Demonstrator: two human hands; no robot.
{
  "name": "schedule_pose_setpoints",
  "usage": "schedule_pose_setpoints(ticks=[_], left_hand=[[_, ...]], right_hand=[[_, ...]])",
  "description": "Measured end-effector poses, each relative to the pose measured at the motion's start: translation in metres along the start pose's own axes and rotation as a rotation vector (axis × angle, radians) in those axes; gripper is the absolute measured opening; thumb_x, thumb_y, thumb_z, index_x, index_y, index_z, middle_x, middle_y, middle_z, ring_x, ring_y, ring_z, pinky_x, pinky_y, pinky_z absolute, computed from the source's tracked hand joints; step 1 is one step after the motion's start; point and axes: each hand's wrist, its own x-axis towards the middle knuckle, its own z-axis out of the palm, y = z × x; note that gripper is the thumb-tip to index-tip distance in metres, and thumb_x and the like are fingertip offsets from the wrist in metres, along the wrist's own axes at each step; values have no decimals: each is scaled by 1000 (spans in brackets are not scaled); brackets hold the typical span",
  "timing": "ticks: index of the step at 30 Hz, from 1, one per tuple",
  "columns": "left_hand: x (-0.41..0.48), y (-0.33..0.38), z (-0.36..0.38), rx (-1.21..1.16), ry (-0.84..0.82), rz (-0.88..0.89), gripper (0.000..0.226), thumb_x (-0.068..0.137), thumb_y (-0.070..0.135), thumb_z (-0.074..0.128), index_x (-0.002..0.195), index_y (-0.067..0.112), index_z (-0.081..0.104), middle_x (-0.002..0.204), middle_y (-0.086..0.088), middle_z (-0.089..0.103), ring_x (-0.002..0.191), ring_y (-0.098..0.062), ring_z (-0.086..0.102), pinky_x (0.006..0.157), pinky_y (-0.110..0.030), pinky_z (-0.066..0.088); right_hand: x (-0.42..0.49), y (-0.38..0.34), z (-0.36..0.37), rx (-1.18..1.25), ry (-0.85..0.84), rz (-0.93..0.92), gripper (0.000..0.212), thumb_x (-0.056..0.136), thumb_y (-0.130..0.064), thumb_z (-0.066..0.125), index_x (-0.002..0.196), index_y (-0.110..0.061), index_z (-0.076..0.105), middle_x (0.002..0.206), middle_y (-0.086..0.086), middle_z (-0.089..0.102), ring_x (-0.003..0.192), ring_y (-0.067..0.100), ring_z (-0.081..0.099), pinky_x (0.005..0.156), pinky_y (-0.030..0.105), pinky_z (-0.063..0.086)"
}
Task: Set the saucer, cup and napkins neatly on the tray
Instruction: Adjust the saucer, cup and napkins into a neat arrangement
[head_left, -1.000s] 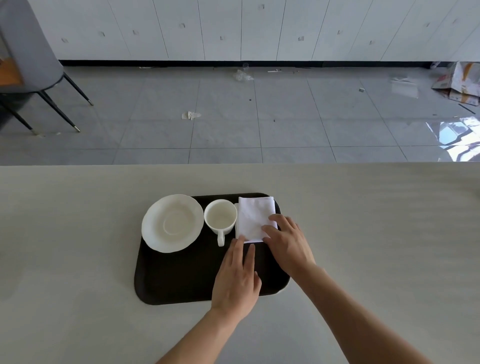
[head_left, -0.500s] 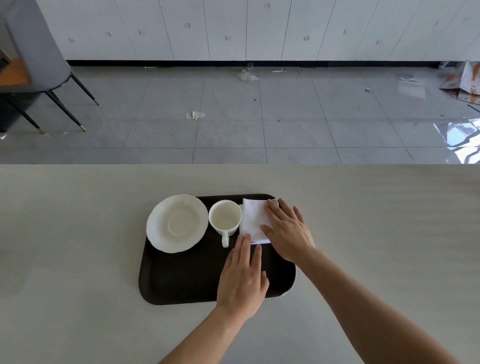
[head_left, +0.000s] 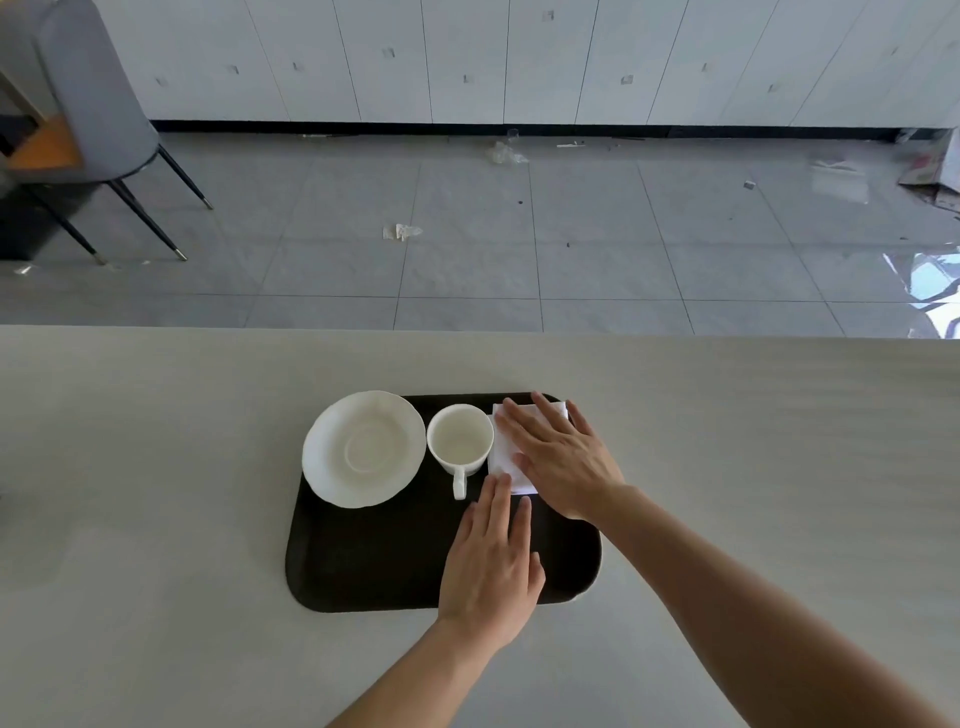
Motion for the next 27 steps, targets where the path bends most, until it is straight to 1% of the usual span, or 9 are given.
schedule_pose_setpoints(ticks=[6,10,12,14,16,18,21,24,27], left_hand=[[1,1,1,4,-3,3,61,88,35,54,141,6,46,156,-22,34,148,-33,27,111,-44,41],[0,1,2,0,-7,-7,64,89,35,54,144,6,42,158,-21,31,149,-31,24,113,-44,39],[0,2,1,-6,-4,-10,65,90,35,54,146,6,40,159,-20,30,150,-30,22,114,-44,38],[1,3,1,-11,1,-16,64,90,36,54,145,6,40,158,-20,31,149,-30,23,114,-43,38],[1,5,0,-15,5,-20,64,89,35,56,145,6,42,158,-20,32,149,-30,24,114,-43,38],[1,5,-1,-17,7,-16,64,90,35,54,145,6,41,159,-19,30,150,-29,22,115,-42,36],[0,3,-2,-14,6,-10,63,90,35,54,144,6,42,158,-20,30,150,-29,22,116,-41,36],[1,3,-3,-18,10,-9,62,90,36,55,144,7,42,158,-20,31,150,-29,23,115,-40,36],[2,2,-2,-19,7,-8,64,91,37,54,146,7,40,159,-20,30,150,-29,21,115,-41,36]], right_hand=[[9,3,3,-49,-69,-28,58,102,-45,25,155,-34,3,164,-16,-1,151,19,-6,121,53,4],[4,1,0,-4,3,-16,59,102,-46,26,155,-32,7,164,-13,3,151,18,-5,122,50,4],[-6,0,-3,65,108,51,57,101,-46,25,155,-27,17,164,-9,13,151,17,1,122,48,8],[-19,1,-2,115,207,165,55,102,-43,27,152,-20,30,161,-6,24,151,17,9,122,46,13],[-29,5,2,123,235,279,52,102,-40,31,149,-18,36,159,-6,30,150,19,13,122,42,12],[-34,7,6,113,182,329,52,102,-40,32,150,-20,34,160,-8,27,151,19,9,122,41,8],[-33,9,9,89,84,311,55,101,-44,29,153,-25,25,163,-12,16,151,19,0,121,42,3],[-31,11,7,87,61,296,57,101,-47,28,154,-26,22,163,-13,12,151,19,-4,122,42,3],[-36,11,4,131,79,291,58,101,-47,32,154,-26,22,164,-12,12,151,18,-4,122,40,3]])
